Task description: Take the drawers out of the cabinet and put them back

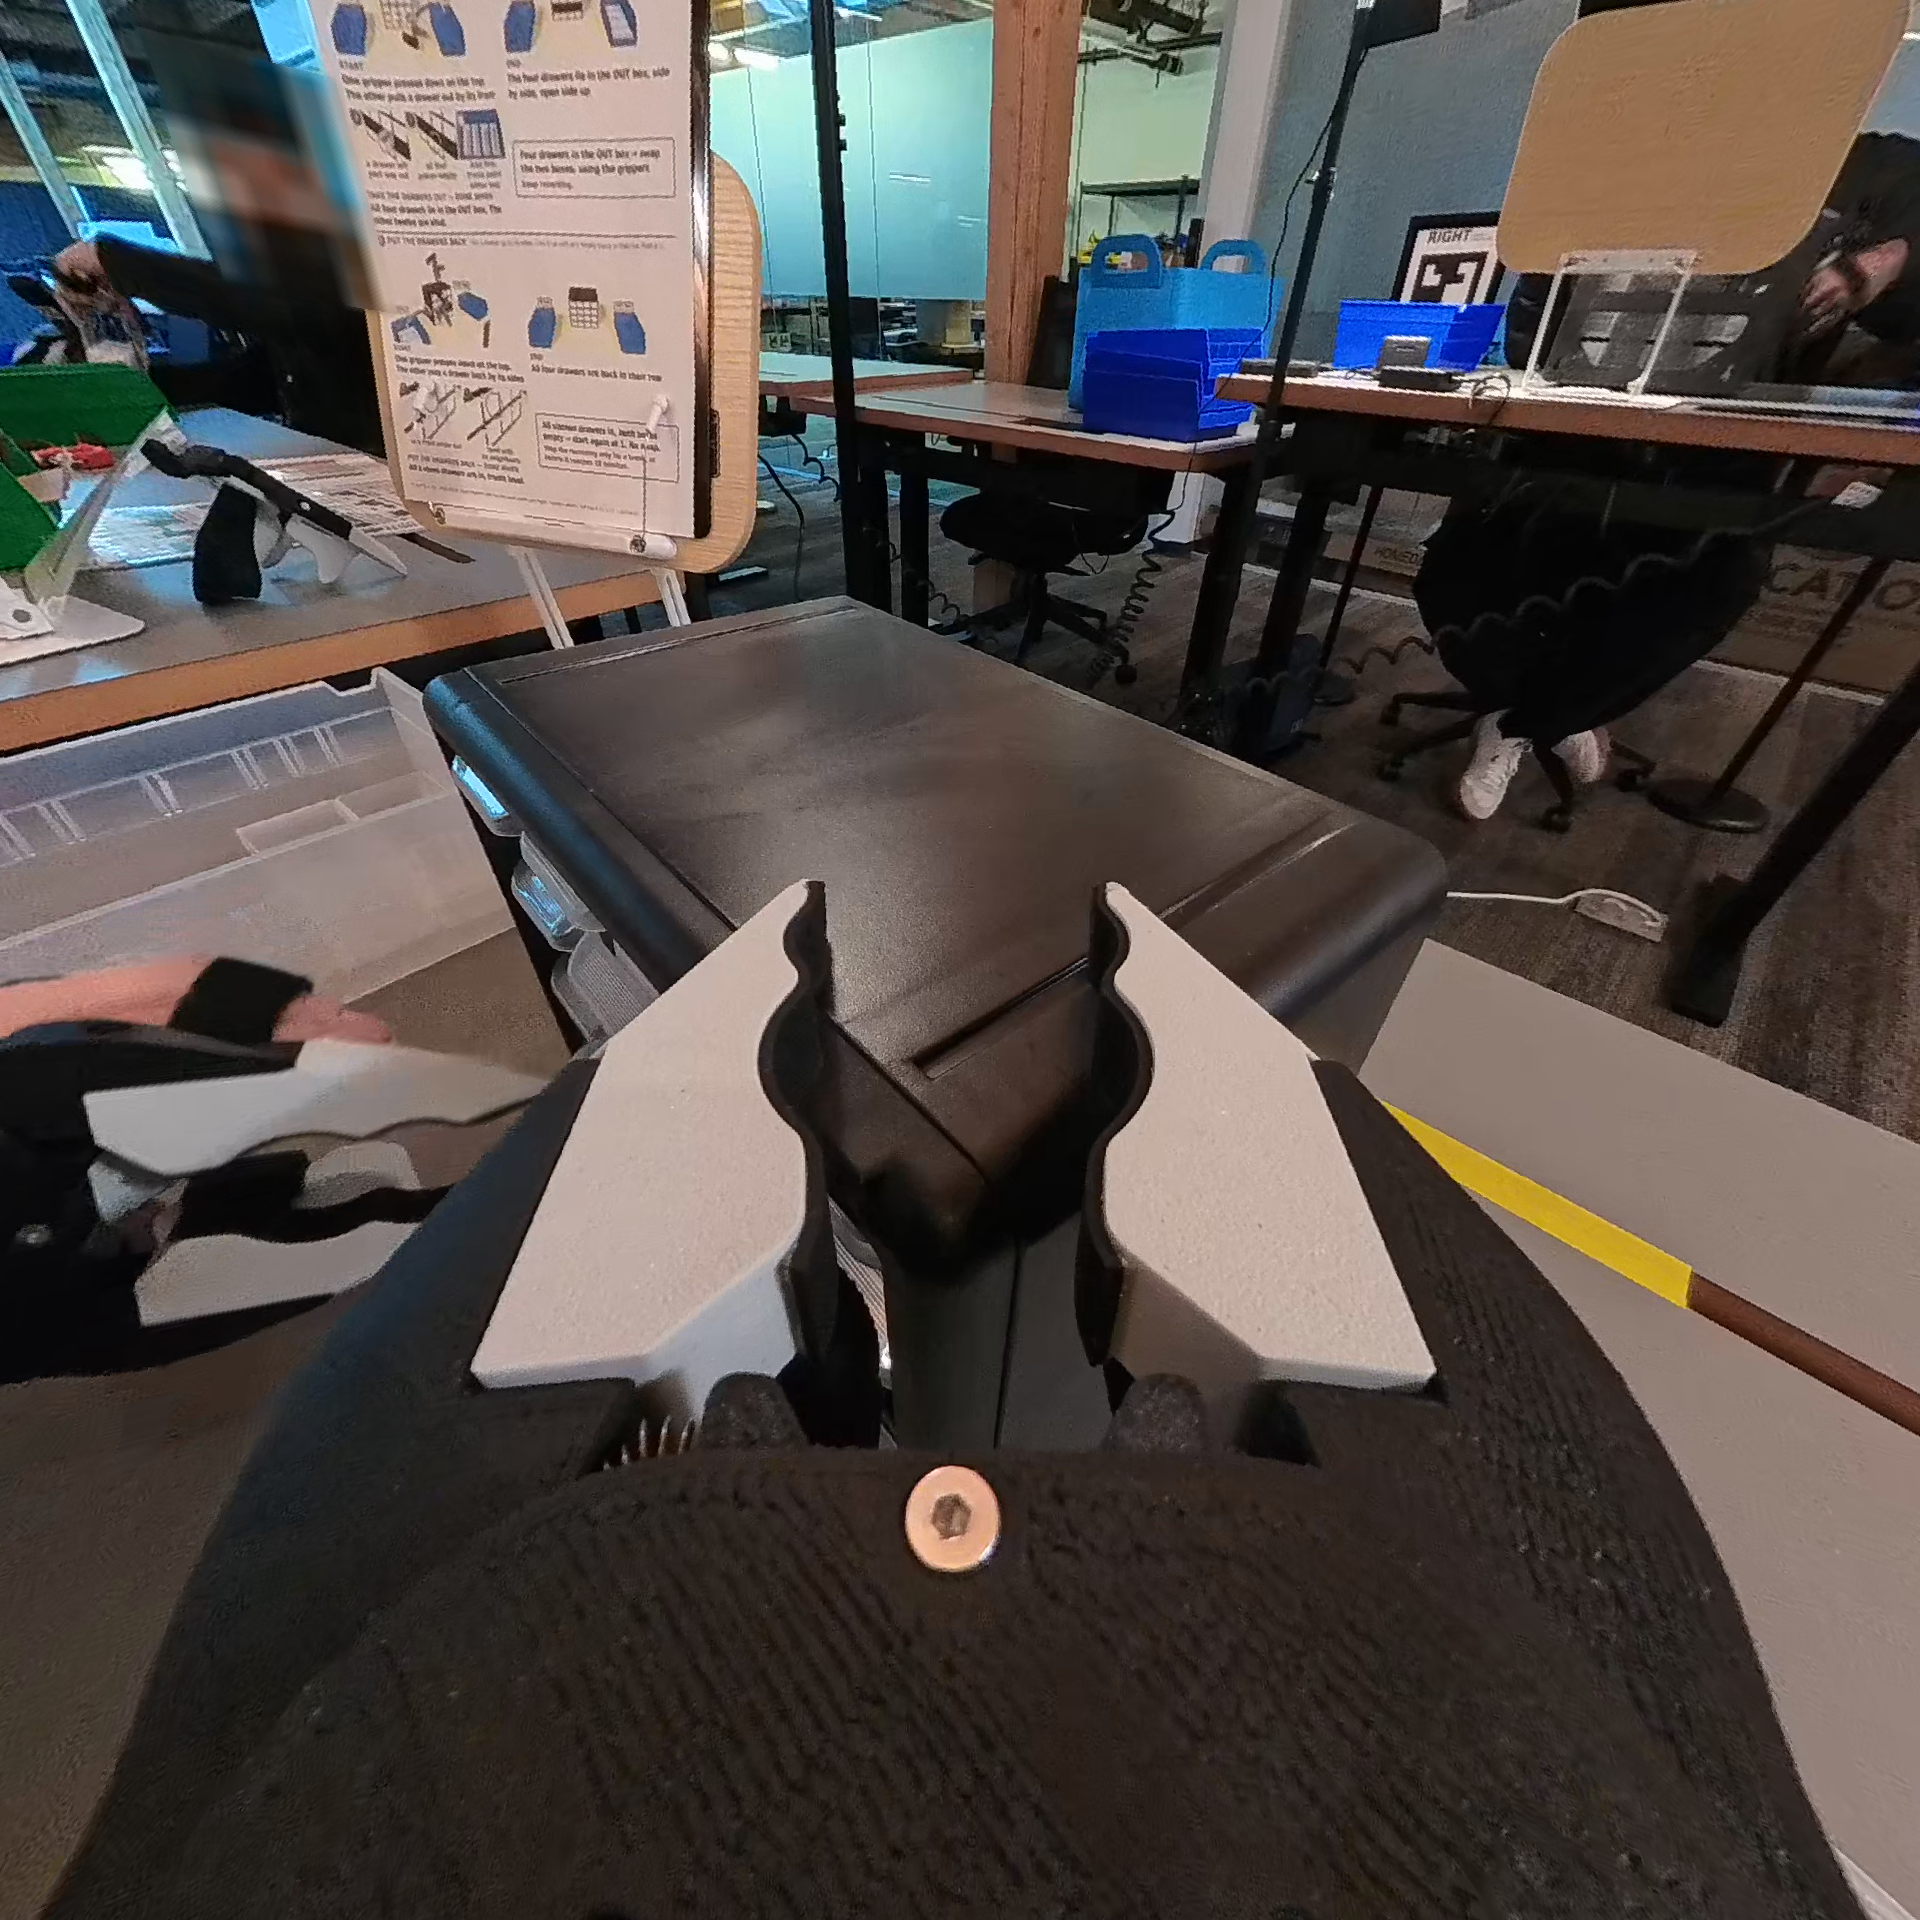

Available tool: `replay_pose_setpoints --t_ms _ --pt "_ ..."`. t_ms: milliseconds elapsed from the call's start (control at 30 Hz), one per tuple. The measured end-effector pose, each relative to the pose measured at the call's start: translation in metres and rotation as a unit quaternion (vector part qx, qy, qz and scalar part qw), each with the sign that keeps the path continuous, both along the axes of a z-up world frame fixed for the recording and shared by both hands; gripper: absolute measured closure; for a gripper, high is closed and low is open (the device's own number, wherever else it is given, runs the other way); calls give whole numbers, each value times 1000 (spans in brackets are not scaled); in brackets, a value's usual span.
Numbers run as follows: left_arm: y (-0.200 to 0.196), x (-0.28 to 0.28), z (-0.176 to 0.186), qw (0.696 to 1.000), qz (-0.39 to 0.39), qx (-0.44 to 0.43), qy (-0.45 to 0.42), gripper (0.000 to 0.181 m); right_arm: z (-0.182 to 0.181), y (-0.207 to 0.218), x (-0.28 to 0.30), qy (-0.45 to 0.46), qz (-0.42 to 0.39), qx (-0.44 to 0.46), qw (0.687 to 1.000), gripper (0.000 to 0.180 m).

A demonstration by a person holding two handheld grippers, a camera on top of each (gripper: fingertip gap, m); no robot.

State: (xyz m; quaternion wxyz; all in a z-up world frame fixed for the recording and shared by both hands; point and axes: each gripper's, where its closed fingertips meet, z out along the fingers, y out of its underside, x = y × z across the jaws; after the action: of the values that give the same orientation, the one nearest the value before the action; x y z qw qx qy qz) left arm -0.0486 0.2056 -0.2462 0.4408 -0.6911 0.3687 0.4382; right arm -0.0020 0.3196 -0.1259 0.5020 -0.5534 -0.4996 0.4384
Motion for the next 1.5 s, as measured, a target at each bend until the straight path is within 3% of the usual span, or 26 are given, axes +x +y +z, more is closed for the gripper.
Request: replay_pose_setpoints --t_ms 167,400,700,800,900,967,1100,1200,1300,1367,1500 --pt "-4 8 -14 1000 -16 -8 6 175 0 0 0 1 1 -2 1000 130" --pt "13 -14 -20 999 27 -26 0 172 0 0 0 2 2 -4 1000 130" --pt "9 -10 -20 999 23 -34 3 170 -1 0 0 1 4 -8 1000 130" --pt "-14 4 -21 994 -1 -55 -91 171 -3 0 1 -2 6 -11 1000 130" --pt "-48 17 -12 958 -24 -80 -273 165 -3 0 1 -2 6 -12 1000 130" --pt "-75 13 11 942 -25 -64 -329 164 -3 0 1 -4 6 -10 1000 130" --pt "-125 -43 56 940 37 2 -339 164 -3 0 1 -2 6 -12 1000 129" --pt "-158 -112 66 911 102 36 -399 156 -3 1 1 1 8 -16 1000 129" --pt "-189 -194 45 904 197 26 -379 151 -3 1 1 1 8 -17 1000 130" --pt "-210 -231 7 909 256 -58 -323 150 -3 1 1 0 7 -16 1000 129" --pt "-224 -253 -50 911 264 -197 -247 145 -4 1 1 1 7 -18 1000 129"
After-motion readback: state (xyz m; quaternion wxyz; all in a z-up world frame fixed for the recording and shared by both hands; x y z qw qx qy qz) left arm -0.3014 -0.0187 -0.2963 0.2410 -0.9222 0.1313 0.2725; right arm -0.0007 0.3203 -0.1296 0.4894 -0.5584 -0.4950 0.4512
